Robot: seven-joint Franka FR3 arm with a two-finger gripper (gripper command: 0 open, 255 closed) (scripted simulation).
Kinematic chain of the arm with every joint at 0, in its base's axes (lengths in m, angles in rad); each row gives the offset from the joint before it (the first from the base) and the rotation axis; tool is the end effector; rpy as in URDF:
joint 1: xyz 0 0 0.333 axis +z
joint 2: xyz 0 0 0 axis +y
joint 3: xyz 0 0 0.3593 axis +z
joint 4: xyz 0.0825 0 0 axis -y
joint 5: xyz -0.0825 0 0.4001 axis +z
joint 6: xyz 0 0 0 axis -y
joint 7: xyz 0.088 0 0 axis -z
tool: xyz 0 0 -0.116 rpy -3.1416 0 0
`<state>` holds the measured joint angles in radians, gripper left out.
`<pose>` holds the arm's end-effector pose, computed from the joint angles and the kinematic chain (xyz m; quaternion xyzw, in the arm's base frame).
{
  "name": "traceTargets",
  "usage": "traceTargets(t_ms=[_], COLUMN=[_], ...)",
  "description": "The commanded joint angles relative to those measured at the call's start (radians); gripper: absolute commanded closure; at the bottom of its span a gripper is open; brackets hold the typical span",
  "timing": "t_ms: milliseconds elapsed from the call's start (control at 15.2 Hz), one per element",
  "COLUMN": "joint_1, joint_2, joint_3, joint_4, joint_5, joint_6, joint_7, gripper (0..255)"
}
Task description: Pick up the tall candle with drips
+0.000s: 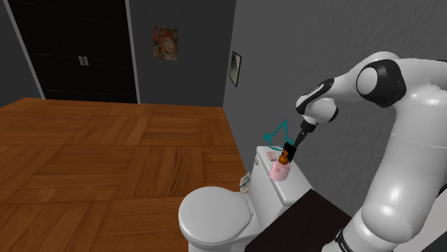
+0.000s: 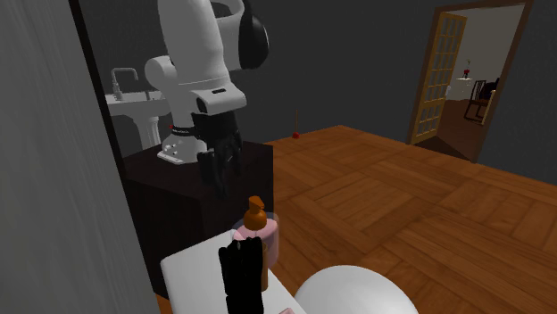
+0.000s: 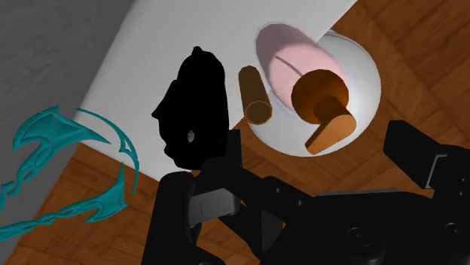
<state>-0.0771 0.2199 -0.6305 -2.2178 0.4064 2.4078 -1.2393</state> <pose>0.4371 -0.3612 0.3190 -0.9898 -0.1216 -0.0684 0.0287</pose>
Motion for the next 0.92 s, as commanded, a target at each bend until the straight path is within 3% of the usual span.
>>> traceTargets(t_ms=[0,462,858], joint_1=[-0.049,-0.223,-0.247], joint_2=[0.092,0.379,0.433], joint_3=[0.023,0.129,0.16], joint_4=[0.066,0.333,0.346], joint_5=[0.084,0.248,0.285], joint_6=[-0.006,-0.043,-0.007], joint_7=[-0.087,-0.247,-0.276], gripper=[0,0,0])
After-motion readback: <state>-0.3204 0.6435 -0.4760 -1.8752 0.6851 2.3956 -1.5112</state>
